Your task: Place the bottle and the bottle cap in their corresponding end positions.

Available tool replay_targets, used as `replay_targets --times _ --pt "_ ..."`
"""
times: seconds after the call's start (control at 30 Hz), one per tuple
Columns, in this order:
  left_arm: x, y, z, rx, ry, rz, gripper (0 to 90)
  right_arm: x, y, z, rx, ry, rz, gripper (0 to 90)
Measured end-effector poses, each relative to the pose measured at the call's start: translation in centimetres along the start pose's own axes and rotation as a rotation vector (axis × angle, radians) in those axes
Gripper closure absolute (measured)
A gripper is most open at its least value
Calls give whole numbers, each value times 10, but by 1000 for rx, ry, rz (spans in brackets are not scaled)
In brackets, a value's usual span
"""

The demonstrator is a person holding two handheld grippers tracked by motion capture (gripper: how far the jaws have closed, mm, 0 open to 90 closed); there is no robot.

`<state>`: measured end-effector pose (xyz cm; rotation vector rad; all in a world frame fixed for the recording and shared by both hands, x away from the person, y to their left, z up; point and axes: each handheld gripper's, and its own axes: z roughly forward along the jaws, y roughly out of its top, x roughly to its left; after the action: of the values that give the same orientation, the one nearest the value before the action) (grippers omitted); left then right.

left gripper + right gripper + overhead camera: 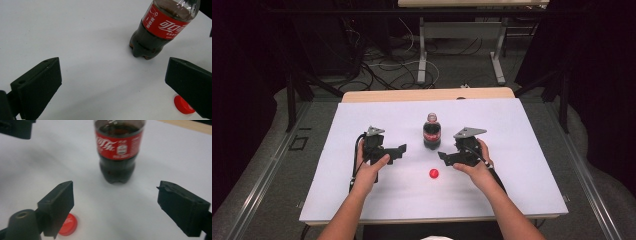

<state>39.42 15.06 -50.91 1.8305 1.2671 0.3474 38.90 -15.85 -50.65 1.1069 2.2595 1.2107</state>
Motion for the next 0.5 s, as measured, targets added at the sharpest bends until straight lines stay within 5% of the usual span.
replay_targets --times 0.07,0.5 --pt "2 0 -1 4 4 5 9 -6 2 -4 3 -11 31 0" --pt "14 -2 -4 -8 34 -17 9 -50 1 -30 -34 -138 115 0"
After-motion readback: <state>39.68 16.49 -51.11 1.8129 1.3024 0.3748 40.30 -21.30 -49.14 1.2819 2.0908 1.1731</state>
